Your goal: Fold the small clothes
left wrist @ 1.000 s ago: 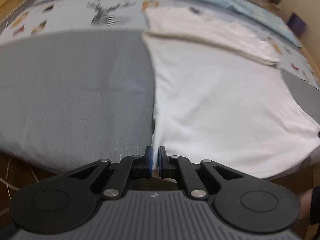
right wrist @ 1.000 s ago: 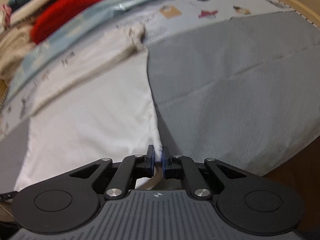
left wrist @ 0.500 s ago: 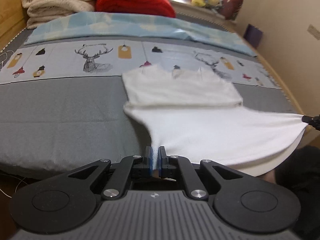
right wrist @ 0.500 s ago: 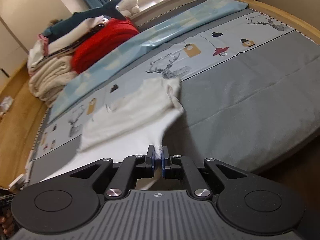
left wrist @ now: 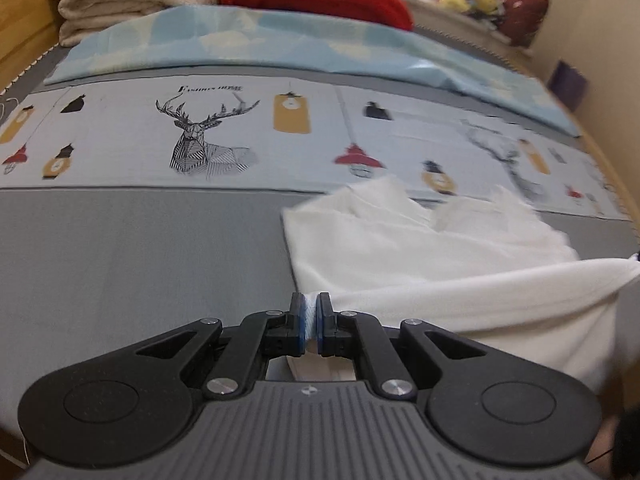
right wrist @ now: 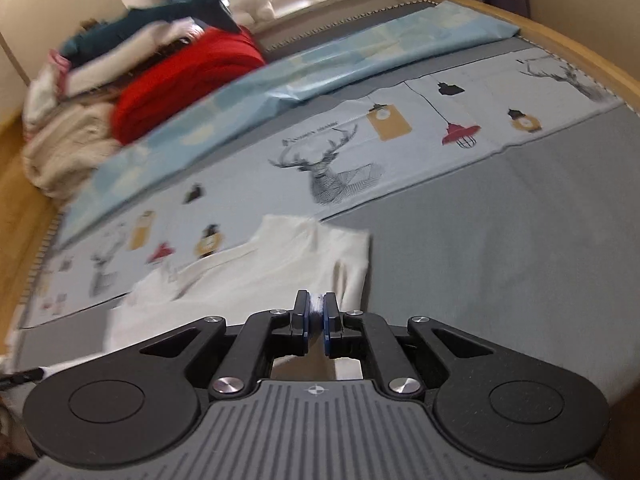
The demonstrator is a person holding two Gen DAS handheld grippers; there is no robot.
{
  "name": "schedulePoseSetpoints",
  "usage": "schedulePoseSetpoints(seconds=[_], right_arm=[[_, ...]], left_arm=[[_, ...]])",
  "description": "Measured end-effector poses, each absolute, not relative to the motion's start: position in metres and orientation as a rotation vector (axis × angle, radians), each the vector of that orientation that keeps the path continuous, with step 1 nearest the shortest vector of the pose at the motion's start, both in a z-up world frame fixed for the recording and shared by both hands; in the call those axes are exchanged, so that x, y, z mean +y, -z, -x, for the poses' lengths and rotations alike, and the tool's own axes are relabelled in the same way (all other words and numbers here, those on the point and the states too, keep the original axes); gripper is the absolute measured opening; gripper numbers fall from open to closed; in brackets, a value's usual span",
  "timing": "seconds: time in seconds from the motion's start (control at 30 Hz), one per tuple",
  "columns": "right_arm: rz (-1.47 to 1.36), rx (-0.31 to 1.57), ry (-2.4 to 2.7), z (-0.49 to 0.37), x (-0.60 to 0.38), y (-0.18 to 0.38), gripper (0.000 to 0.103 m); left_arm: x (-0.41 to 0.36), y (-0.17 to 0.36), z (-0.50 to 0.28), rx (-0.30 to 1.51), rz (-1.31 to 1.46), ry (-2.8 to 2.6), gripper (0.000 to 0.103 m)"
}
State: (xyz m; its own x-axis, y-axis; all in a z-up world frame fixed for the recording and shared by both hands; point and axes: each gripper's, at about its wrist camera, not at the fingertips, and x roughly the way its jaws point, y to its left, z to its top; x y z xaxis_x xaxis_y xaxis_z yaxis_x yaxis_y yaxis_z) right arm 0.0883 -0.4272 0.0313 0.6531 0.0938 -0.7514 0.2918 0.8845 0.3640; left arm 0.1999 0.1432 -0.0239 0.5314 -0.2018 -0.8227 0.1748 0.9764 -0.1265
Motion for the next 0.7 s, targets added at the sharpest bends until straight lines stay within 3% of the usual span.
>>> schedulePoseSetpoints(seconds=[0.23,0.43,0.53,0.7], right_arm=[[-0.470,0.957,0.176,-0.145,-0.425,0.032,0.006],[-0.491,0.877,0.239,-0.157,-0.436,0.035,0.007],[-0.543,0.827,0.301,-0.148,-0.451,0.034,0.014],[-0.474,0.908,0.167,-0.141,-0.444,0.049,0.015]], left_arm=[[0.136,0.063,-0.248,1.023,0.133,0.213,0.006],[0.149,0.059,-0.261,0.989,0.234,0.191,0.007],[0.160,0.063,-0.260,1.010,0.275,0.175,0.007],[0.150,0.080,-0.253,1.067,0.185,0.201,0.020]])
